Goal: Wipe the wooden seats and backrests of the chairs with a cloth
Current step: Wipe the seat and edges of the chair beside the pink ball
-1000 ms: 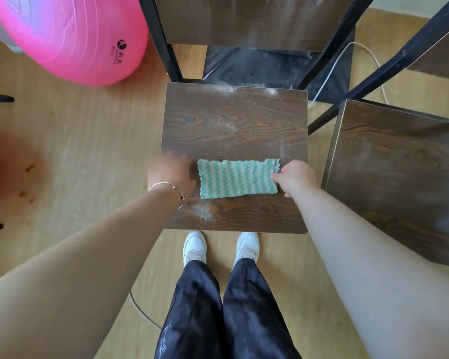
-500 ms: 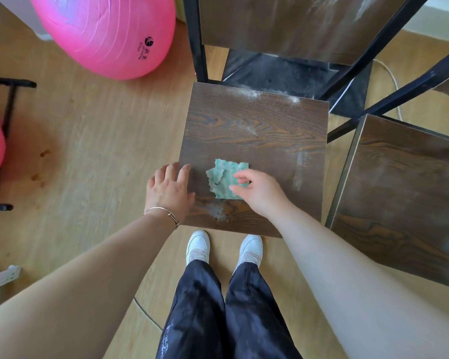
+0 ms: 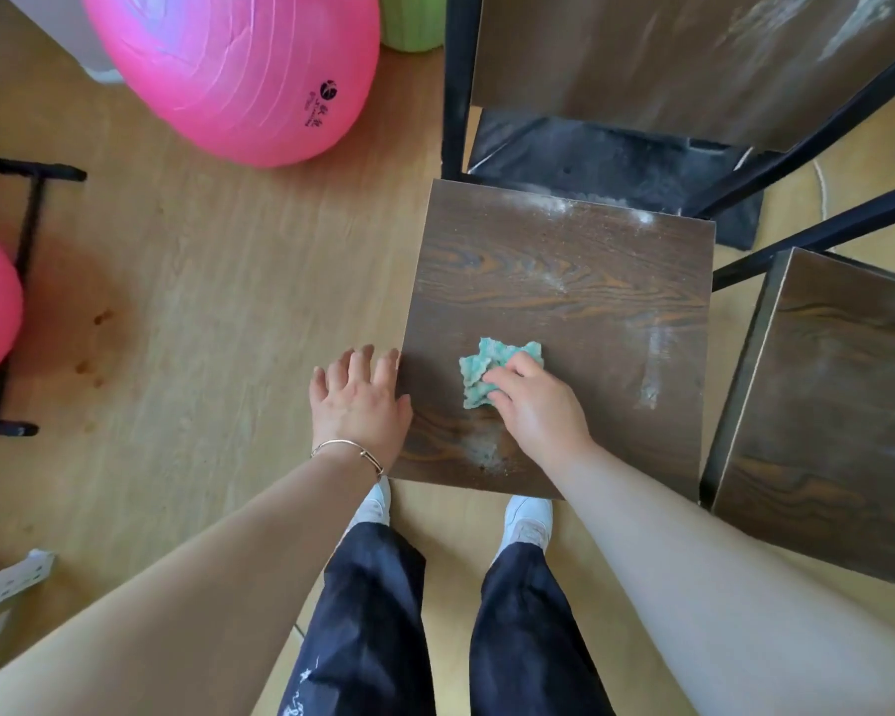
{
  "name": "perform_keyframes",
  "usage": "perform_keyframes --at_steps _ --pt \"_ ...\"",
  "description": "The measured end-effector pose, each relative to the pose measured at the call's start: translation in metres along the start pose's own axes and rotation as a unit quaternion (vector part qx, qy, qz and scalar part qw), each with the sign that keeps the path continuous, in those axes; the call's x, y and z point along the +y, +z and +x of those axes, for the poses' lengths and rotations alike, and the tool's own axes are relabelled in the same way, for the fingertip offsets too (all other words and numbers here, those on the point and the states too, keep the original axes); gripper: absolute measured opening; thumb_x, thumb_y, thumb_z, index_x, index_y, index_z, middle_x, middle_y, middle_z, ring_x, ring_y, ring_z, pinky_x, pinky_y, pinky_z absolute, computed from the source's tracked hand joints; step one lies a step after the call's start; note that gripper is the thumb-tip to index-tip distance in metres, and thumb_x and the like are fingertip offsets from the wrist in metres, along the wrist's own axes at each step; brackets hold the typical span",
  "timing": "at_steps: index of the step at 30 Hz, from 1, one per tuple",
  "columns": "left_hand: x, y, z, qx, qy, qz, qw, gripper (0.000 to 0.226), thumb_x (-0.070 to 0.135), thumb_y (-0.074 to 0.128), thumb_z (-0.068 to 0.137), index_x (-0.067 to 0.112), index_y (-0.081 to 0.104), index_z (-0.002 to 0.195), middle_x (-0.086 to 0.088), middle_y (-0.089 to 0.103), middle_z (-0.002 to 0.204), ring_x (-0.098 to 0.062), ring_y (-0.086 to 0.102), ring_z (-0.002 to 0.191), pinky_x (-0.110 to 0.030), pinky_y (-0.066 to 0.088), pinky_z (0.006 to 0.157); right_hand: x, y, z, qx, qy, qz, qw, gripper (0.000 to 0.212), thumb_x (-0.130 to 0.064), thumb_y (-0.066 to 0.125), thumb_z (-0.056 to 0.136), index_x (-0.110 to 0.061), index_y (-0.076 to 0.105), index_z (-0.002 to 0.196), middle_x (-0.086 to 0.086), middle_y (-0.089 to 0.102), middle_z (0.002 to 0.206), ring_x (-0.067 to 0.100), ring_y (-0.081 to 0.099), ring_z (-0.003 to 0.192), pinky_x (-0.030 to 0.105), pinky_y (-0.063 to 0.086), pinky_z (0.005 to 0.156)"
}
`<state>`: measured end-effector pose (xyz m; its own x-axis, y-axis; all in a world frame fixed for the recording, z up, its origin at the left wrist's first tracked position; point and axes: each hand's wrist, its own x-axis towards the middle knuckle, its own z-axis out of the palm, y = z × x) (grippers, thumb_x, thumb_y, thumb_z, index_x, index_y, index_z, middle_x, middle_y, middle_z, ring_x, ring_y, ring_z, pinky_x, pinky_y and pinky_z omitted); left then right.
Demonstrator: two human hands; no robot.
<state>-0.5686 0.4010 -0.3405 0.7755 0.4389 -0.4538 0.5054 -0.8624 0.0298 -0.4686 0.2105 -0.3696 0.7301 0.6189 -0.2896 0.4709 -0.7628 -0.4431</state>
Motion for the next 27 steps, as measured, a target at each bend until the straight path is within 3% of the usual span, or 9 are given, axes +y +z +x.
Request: perform_keyframes --at_steps 4,10,14,20,24,27 --pt "-0.024 -0.010 0.026 0.017 0.002 0.006 1.000 0.057 0.045 0.039 0.094 0.028 0.025 0.147 -0.003 0.030 0.151 -0.026 0.022 0.140 -0.050 0.016 0.114 -0.024 -0.008 0.054 0.075 0.039 0.077 0.993 0.013 -0.018 0.063 0.089 -0.015 0.071 0.099 0.003 0.059 0.101 0.027 0.059 0.084 0.038 0.051 0.070" --pt "-0.053 -0.026 0.073 0.038 0.024 0.013 0.999 0.056 0.045 0.038 0.094 0.029 0.024 0.146 -0.003 0.028 0.152 -0.027 0.021 0.140 -0.049 0.017 0.115 -0.062 -0.033 0.191 0.177 0.170 0.168 0.955 0.024 -0.023 0.063 0.090 -0.019 0.071 0.112 0.004 0.060 0.106 0.021 0.058 0.095 0.021 0.038 0.077" --pt "-0.063 -0.029 0.089 0.037 0.037 0.003 0.999 0.057 0.045 0.039 0.095 0.028 0.023 0.146 -0.004 0.027 0.153 -0.027 0.020 0.140 -0.048 0.016 0.115 -0.068 -0.025 0.229 0.176 0.200 0.115 0.957 0.029 -0.027 0.062 0.090 -0.024 0.071 0.117 0.004 0.060 0.115 0.024 0.055 0.107 0.024 0.040 0.087" --pt "-0.067 -0.027 0.087 0.019 0.061 -0.006 0.998 0.057 0.045 0.040 0.095 0.029 0.023 0.147 -0.002 0.026 0.153 -0.026 0.019 0.140 -0.048 0.014 0.116 -0.064 -0.026 0.212 0.120 0.119 0.100 0.981 0.027 -0.016 0.065 0.090 -0.015 0.071 0.116 0.007 0.059 0.118 0.025 0.055 0.108 0.027 0.042 0.095" --pt "-0.071 -0.028 0.079 0.010 0.071 0.002 0.997 0.056 0.040 0.041 0.094 0.029 0.023 0.146 -0.002 0.026 0.152 -0.026 0.020 0.140 -0.047 0.015 0.116 -0.075 -0.006 0.160 0.074 0.026 0.091 0.993 0.020 -0.006 0.066 0.085 -0.008 0.075 0.102 0.012 0.064 0.104 0.030 0.060 0.093 0.032 0.045 0.085" --pt "-0.074 -0.029 0.068 0.003 0.081 0.011 0.997 0.056 0.039 0.041 0.094 0.028 0.024 0.146 -0.002 0.027 0.152 -0.026 0.021 0.139 -0.046 0.017 0.115 -0.082 0.015 0.109 0.058 0.003 0.103 0.993 0.015 -0.006 0.069 0.081 -0.008 0.074 0.095 0.009 0.063 0.094 0.030 0.062 0.084 0.036 0.051 0.076"
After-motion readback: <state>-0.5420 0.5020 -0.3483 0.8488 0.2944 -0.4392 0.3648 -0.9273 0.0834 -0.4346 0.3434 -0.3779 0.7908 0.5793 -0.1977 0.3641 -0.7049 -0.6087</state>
